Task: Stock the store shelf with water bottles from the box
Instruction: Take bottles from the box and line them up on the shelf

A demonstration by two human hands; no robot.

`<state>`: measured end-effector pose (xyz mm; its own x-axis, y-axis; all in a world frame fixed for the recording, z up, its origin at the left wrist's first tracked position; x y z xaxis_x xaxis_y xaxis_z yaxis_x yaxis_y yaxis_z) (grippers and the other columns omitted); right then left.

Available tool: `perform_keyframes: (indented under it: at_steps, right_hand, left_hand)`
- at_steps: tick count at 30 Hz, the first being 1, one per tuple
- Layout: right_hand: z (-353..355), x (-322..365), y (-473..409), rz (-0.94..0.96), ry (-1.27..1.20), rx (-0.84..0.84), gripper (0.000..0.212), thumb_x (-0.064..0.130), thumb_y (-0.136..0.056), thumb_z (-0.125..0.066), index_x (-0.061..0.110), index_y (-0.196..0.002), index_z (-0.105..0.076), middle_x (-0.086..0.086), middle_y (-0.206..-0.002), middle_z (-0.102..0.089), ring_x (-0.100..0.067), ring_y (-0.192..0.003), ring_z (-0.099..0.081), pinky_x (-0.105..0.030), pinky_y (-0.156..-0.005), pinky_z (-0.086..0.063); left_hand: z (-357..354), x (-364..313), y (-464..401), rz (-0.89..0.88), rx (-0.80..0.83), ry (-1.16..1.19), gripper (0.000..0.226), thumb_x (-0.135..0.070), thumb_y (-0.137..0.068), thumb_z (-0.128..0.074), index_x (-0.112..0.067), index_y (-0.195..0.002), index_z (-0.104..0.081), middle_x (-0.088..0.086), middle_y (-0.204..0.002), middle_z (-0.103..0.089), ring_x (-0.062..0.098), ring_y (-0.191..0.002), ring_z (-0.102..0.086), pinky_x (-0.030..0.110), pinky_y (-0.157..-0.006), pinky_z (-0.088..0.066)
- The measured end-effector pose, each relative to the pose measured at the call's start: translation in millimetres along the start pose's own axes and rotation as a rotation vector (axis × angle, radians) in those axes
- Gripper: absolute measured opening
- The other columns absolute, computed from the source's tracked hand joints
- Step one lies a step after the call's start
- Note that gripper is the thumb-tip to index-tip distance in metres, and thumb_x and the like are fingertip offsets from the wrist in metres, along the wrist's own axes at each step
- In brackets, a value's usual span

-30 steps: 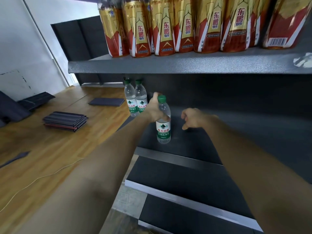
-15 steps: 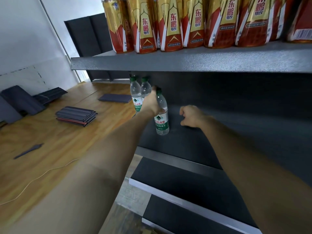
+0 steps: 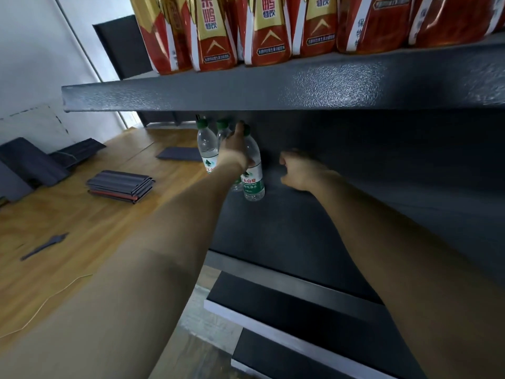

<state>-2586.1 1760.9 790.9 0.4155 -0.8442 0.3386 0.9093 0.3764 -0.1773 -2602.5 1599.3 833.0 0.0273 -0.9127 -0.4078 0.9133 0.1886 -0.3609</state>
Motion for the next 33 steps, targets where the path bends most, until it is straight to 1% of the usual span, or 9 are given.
perform_keyframes:
  at_steps: [4,8,13,18,21,23,25,29,33]
  right_hand:
    - [-10,-3,-7,0.025,-0.010,0.005,0.037,0.019,-0.086,-0.065,0.012,-0.121,-0.055,-0.009,-0.126,-0.052,-0.028,-0.110,-0.055,-0.039,-0.092,-0.050]
    - [-12,-2,-11,0.046,-0.018,-0.006,0.039,0.015,-0.088,-0.065,0.009,-0.125,-0.055,-0.010,-0.129,-0.052,-0.028,-0.113,-0.054,-0.036,-0.093,-0.049]
    - [-18,-6,-10,0.045,-0.016,-0.016,0.035,0.015,-0.087,-0.066,0.008,-0.120,-0.056,-0.011,-0.126,-0.053,-0.029,-0.111,-0.055,-0.035,-0.089,-0.048]
    - [-18,-8,-2,0.028,0.008,0.005,0.035,0.016,-0.086,-0.067,0.009,-0.118,-0.056,-0.011,-0.123,-0.054,-0.028,-0.108,-0.056,-0.039,-0.090,-0.050]
    - [-14,-9,3,0.008,0.016,0.013,0.038,0.018,-0.086,-0.068,0.011,-0.121,-0.056,-0.009,-0.125,-0.053,-0.028,-0.110,-0.055,-0.040,-0.093,-0.050]
    - [-13,-10,8,-0.018,0.014,0.018,0.039,0.019,-0.085,-0.069,0.012,-0.121,-0.056,-0.007,-0.125,-0.053,-0.026,-0.110,-0.055,-0.042,-0.093,-0.050]
    - [-12,-6,15,-0.033,0.011,0.023,0.037,0.019,-0.084,-0.069,0.014,-0.119,-0.056,-0.006,-0.122,-0.053,-0.026,-0.107,-0.055,-0.042,-0.091,-0.051]
    - [-11,7,33,-0.044,0.004,0.010,0.035,0.019,-0.083,-0.068,0.014,-0.116,-0.057,-0.007,-0.120,-0.053,-0.028,-0.107,-0.056,-0.040,-0.090,-0.051]
    - [-19,29,63,-0.071,-0.025,0.002,0.037,0.016,-0.084,-0.070,0.012,-0.119,-0.058,-0.010,-0.121,-0.052,-0.029,-0.111,-0.055,-0.035,-0.089,-0.048]
  left_hand:
    - [-6,2,-16,-0.002,0.011,-0.044,0.094,-0.011,-0.056,-0.092,-0.014,-0.134,-0.039,0.016,-0.126,-0.056,0.036,-0.120,-0.050,0.036,-0.098,-0.044]
    - [-8,4,-26,0.007,-0.008,-0.034,0.100,-0.009,-0.058,-0.092,-0.013,-0.139,-0.035,0.018,-0.134,-0.050,0.038,-0.125,-0.046,0.039,-0.101,-0.044]
    - [-15,6,-30,0.022,-0.012,-0.066,0.112,-0.012,-0.066,-0.088,-0.012,-0.153,-0.019,0.018,-0.146,-0.040,0.037,-0.137,-0.036,0.037,-0.110,-0.033]
    - [-17,3,-20,0.026,0.011,-0.095,0.108,-0.007,-0.076,-0.081,-0.016,-0.157,-0.009,0.016,-0.150,-0.035,0.037,-0.138,-0.035,0.039,-0.108,-0.036]
    - [-12,2,-5,0.000,-0.014,-0.036,0.099,-0.002,-0.079,-0.075,-0.023,-0.155,-0.016,0.015,-0.149,-0.037,0.036,-0.134,-0.040,0.039,-0.101,-0.042]
    - [-7,1,10,-0.044,-0.030,0.000,0.091,0.001,-0.080,-0.068,-0.023,-0.154,-0.020,0.019,-0.139,-0.046,0.037,-0.121,-0.051,0.040,-0.092,-0.047]
    - [-3,8,28,-0.059,0.004,-0.048,0.082,-0.003,-0.083,-0.063,-0.020,-0.153,-0.023,0.021,-0.133,-0.051,0.040,-0.111,-0.057,0.042,-0.084,-0.049]
    - [4,38,70,-0.022,0.089,-0.167,0.048,-0.022,-0.088,-0.062,-0.016,-0.133,-0.046,0.018,-0.123,-0.059,0.040,-0.111,-0.057,0.043,-0.084,-0.049]
    - [16,70,115,-0.015,0.178,-0.287,0.036,-0.027,-0.092,-0.057,-0.015,-0.126,-0.052,0.018,-0.118,-0.062,0.039,-0.108,-0.058,0.042,-0.086,-0.048]
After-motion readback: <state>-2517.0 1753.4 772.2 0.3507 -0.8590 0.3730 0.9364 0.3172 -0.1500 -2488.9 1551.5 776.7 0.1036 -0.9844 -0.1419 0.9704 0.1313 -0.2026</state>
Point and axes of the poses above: each hand's wrist, its own y-axis away from the middle knuckle, its own z-axis out of the back of the hand, x = y × z, the point moved 10 cm from there along -y, towards the middle knuckle
